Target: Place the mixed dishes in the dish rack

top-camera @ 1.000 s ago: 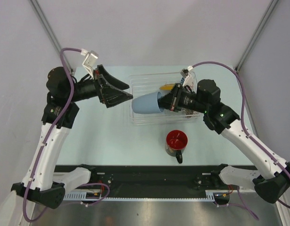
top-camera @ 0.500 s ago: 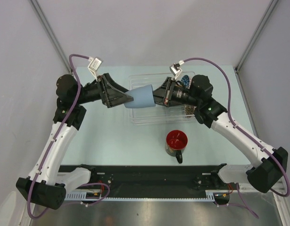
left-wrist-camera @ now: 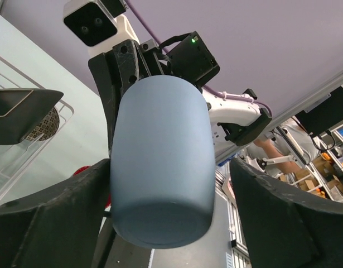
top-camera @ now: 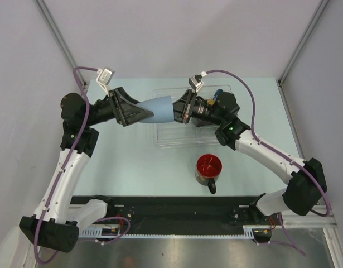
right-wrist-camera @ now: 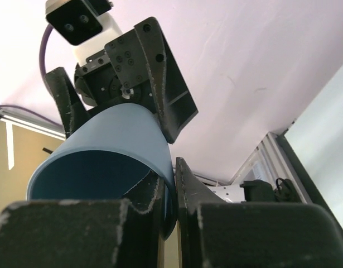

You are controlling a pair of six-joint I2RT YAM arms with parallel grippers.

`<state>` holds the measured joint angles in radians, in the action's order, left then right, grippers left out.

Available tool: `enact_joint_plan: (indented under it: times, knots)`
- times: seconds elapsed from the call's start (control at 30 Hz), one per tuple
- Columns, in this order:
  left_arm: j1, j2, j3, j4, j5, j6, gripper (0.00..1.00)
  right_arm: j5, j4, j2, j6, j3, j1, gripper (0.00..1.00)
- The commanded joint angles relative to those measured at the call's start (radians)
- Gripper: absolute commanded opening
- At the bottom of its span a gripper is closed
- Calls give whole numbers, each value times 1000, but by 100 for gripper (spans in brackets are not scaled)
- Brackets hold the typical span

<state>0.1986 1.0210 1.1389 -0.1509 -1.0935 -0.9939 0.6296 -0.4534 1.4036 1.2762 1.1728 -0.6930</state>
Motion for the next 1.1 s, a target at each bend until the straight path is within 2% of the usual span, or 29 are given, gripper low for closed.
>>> enact_joint_plan:
  times: [0.0,0.13,0.27,0.33,0.37,0.4,0.43,0.47,0.57,0.63,0.67,0.7,0.73,0.77,0.87,0.93,1.0,1.03,1.07]
  knots:
    - [5,-16,-7,-101,-29,-55,83,-38,-134,32,54,-12,-26,0]
    - [5,-18,-7,-108,-31,-58,82,-53,-154,41,60,-24,-31,0]
    - [5,-16,-16,-116,-28,-64,70,-64,-179,61,74,-33,-36,0]
    - [5,-10,-16,-115,-31,-65,52,-65,-218,74,95,-33,-36,0]
    - [5,-7,-5,-104,-37,-58,38,-64,-231,87,103,-33,-31,0]
    - [5,-1,1,-96,-49,-54,13,-61,-249,93,110,-33,-30,0]
    - [2,1,8,-81,-49,-46,4,-59,-251,97,115,-33,-28,0]
    - [1,4,25,-52,-54,-28,0,-56,-246,97,112,-33,-20,0]
    - [-7,14,70,-15,-66,7,0,-39,-154,72,54,-33,-2,2]
    - [-13,31,113,26,-65,56,0,-25,-32,34,-3,-33,39,10]
    - [-14,43,196,119,-63,142,0,-2,14,20,-36,-33,58,15]
    - [-18,60,253,195,-62,194,0,7,130,3,-114,-33,119,26]
    - [-31,103,312,309,-62,242,0,15,197,-30,-145,-33,151,29]
    - [-39,122,416,351,-59,315,0,34,253,-47,-170,-33,189,31]
    - [-45,200,583,543,-45,464,0,56,407,-110,-267,-33,309,48]
    - [-47,229,630,653,-33,520,0,55,497,-161,-323,-33,383,66]
    - [-44,278,695,747,44,654,0,54,579,-193,-351,-32,453,80]
    - [-38,306,726,860,85,716,0,55,616,-210,-360,-32,533,81]
    - [-27,362,795,920,125,844,0,29,648,-253,-363,-32,567,83]
